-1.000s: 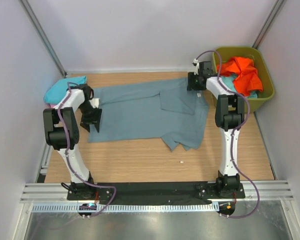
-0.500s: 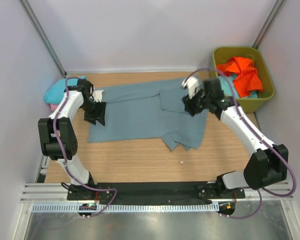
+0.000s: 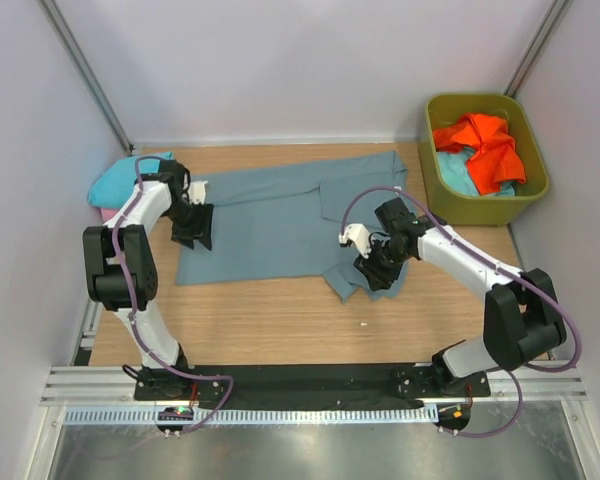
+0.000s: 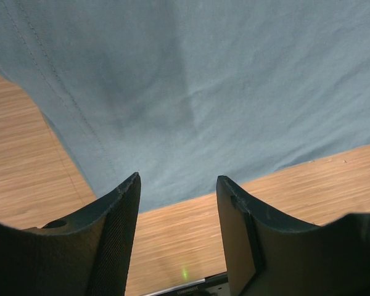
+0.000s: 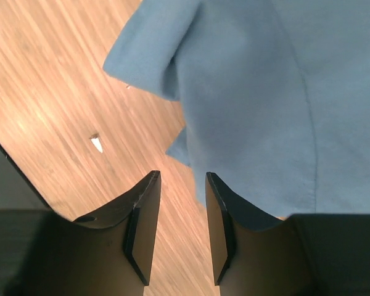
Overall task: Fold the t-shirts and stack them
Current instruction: Fold the tshirt
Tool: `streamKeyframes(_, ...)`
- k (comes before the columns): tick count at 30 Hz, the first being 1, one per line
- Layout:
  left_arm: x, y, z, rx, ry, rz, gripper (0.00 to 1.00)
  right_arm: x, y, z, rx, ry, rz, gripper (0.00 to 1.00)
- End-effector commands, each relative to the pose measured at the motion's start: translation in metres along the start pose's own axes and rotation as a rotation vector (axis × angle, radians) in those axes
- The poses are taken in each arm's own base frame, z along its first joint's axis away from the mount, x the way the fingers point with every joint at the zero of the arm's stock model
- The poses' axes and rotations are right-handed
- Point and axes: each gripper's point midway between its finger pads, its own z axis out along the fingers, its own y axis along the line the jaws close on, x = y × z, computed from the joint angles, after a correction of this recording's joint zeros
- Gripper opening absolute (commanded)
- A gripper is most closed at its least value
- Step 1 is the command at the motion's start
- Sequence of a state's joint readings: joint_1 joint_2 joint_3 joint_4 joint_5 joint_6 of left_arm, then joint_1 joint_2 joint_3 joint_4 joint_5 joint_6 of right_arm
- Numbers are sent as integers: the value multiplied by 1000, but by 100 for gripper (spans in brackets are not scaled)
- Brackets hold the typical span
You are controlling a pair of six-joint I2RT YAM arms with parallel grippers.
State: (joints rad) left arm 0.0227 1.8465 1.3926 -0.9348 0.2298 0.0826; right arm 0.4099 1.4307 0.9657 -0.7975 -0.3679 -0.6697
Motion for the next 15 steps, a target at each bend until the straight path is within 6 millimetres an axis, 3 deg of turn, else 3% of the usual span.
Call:
streamKeyframes(1, -18, 3, -6, -19, -53, 3, 54, -6, 7, -1, -53, 28, -82, 41)
streamKeyframes(5, -18, 6, -5, -36, -41, -1, 54, -1, 23, 7, -120, 74, -95, 41)
streamKeyframes(15, -22, 7, -4, -31, -38, -3, 54, 14, 22, 25, -131, 146, -98, 41)
